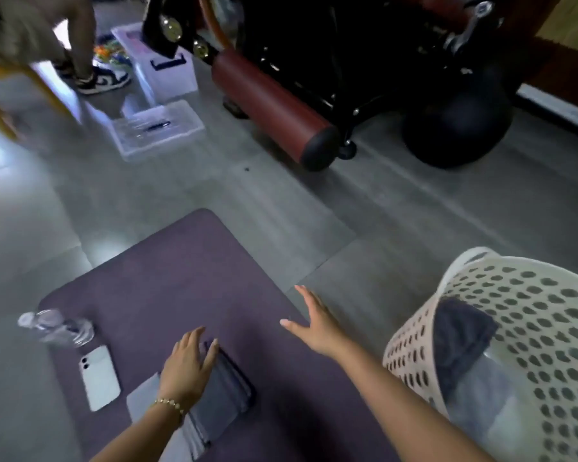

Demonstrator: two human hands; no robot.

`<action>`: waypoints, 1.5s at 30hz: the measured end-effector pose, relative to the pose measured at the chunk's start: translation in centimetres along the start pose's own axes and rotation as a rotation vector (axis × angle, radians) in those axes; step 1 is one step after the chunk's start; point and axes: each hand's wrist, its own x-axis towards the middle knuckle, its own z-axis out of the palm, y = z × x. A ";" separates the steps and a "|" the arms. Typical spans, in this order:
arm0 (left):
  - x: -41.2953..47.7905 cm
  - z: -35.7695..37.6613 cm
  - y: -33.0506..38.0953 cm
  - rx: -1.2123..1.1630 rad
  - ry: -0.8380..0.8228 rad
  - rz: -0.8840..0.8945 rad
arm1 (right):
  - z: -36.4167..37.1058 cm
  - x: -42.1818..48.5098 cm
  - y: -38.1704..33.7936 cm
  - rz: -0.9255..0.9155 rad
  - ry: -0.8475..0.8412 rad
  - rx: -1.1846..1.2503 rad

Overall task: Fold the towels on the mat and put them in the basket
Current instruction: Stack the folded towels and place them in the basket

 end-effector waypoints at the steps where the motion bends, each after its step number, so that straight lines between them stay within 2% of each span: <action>1: -0.4 -0.1 -2.4 -0.021 -0.007 -0.060 | 2.4 0.4 -0.3 0.037 -0.051 0.015; 4: -1.0 0.4 -8.7 -0.118 -0.022 -0.213 | 9.1 1.7 -0.5 0.126 -0.155 0.080; 11: -1.7 6.3 -18.9 -0.516 -0.020 -0.548 | 22.3 4.5 3.3 0.331 -0.263 0.188; 17: -1.8 12.0 -24.5 -0.686 -0.004 -0.739 | 28.4 6.5 6.0 0.358 -0.250 0.108; 21: -1.6 12.9 -25.1 -0.865 -0.023 -0.733 | 30.6 8.0 7.6 0.382 -0.183 0.016; 23: -1.4 13.2 -25.2 -0.858 -0.014 -0.732 | 31.2 9.0 8.1 0.384 -0.137 0.085; 28: -1.5 14.1 -26.3 -0.966 -0.048 -0.711 | 31.1 9.5 7.6 0.406 -0.231 0.217; 31: -1.6 14.0 -26.7 -0.968 -0.039 -0.704 | 30.0 9.3 6.1 0.321 -0.282 0.145; 34: -1.8 13.6 -27.4 -1.008 -0.068 -0.664 | 28.5 8.9 3.7 0.203 -0.188 0.045; 37: -1.9 13.5 -28.0 -1.124 -0.142 -0.606 | 27.7 7.1 0.4 0.127 -0.152 0.261; 39: -2.0 13.0 -27.8 -1.220 -0.167 -0.639 | 28.9 5.7 -1.3 0.146 -0.247 0.450; 41: -2.0 12.6 -27.5 -1.335 -0.191 -0.677 | 31.6 4.7 -1.7 0.168 -0.331 0.515; 43: -2.0 12.5 -27.6 -1.464 -0.189 -0.720 | 34.9 3.9 -1.2 0.178 -0.374 0.451; 45: -2.2 12.3 -27.5 -1.503 -0.187 -0.739 | 37.8 3.3 0.1 0.182 -0.295 0.275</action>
